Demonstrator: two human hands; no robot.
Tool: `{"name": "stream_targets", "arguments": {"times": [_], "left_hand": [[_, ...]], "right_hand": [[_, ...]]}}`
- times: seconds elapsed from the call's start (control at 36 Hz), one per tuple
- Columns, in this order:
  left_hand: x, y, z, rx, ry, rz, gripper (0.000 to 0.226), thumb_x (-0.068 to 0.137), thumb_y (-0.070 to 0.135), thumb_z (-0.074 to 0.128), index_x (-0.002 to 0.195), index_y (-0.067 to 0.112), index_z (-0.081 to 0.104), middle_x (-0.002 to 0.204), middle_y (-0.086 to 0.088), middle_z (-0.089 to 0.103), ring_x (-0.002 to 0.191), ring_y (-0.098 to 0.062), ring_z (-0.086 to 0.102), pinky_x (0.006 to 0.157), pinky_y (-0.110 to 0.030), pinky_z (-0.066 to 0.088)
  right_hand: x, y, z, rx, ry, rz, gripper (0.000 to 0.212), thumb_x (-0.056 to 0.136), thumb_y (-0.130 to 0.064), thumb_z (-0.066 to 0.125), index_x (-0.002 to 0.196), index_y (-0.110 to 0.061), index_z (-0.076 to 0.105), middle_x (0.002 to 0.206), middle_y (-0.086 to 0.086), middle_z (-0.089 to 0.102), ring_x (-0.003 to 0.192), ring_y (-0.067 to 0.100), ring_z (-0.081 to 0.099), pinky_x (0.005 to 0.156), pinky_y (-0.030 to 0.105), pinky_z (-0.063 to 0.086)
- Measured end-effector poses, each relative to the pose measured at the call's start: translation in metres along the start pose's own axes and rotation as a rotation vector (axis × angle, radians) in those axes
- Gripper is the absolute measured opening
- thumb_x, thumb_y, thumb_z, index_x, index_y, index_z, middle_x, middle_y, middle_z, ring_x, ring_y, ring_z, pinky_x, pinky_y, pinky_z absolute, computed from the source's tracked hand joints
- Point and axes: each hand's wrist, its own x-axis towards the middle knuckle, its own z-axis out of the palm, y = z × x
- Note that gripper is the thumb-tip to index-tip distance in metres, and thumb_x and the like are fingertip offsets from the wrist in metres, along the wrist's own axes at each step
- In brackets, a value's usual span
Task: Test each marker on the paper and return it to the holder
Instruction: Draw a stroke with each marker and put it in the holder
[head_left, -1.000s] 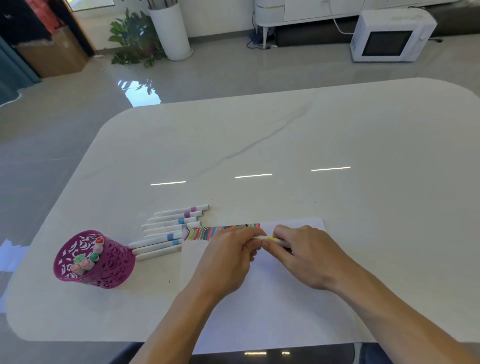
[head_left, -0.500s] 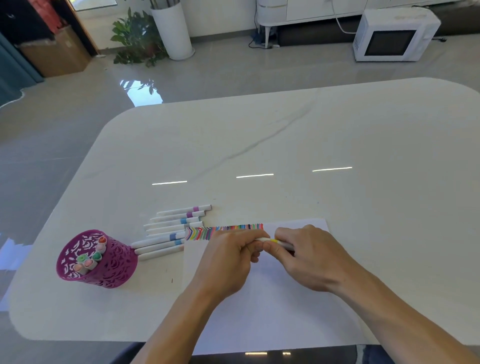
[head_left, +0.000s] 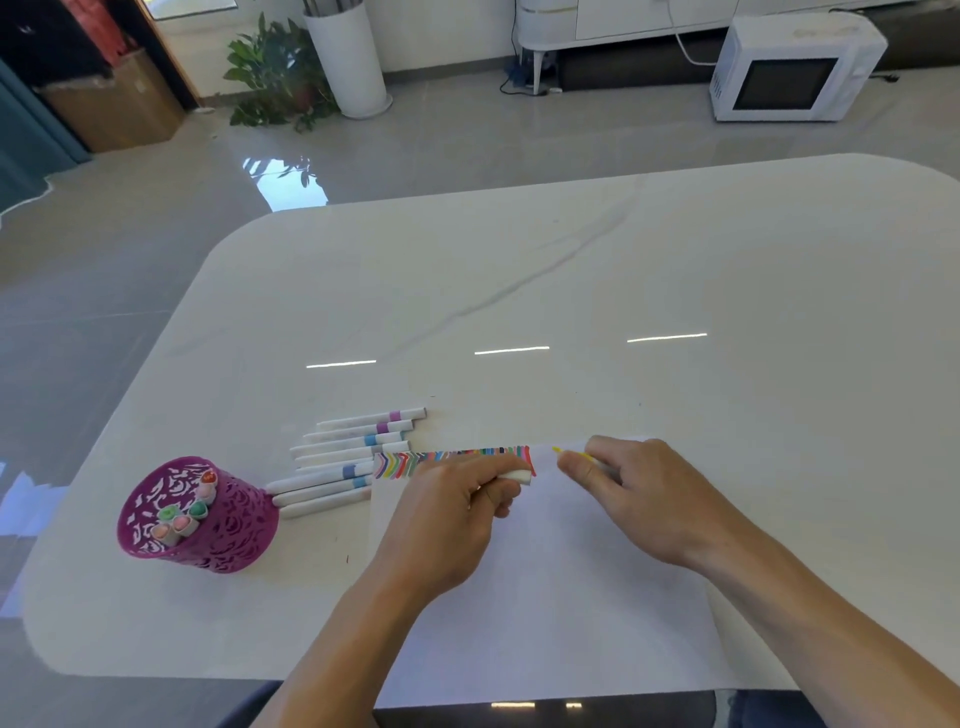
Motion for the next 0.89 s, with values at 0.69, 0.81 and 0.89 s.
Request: {"name": "stream_targets", "arguments": {"times": [0.69,0.81,0.89], "left_hand": [[0.002,-0.019,0.014,0.303,-0.104,0.181,0.021,0.085,0.025,0.077,0.105,0.034,0.079,0.136,0.003,0.062,0.127,-0.021,0.052,0.102,-0.029,0.04],[0.002,-0.019,0.014,0.29,-0.117,0.162,0.021,0.087,0.027,0.075,0.107,0.034,0.078,0.142,0.0,0.058,0.133,-0.022,0.048,0.107,-0.032,0.038],[0.001,-0.019,0.015,0.287,-0.119,0.156,0.022,0.088,0.027,0.075,0.108,0.035,0.078,0.143,0.0,0.057,0.133,-0.021,0.048,0.108,-0.03,0.036]], "right_hand": [[0.007,0.005,0.01,0.531,0.034,0.025,0.048,0.096,0.008,0.053,0.106,-0.036,0.071,0.101,-0.004,0.078,0.1,0.012,0.075,0.078,0.029,0.062],[0.01,0.009,0.018,0.451,0.045,0.031,0.026,0.087,-0.021,0.081,0.097,-0.039,0.066,0.088,-0.006,0.077,0.081,0.01,0.074,0.073,0.019,0.054],[0.01,0.009,0.02,0.486,0.093,0.052,0.018,0.091,-0.047,0.074,0.095,-0.03,0.067,0.078,0.001,0.072,0.072,0.021,0.071,0.073,0.037,0.057]]}}
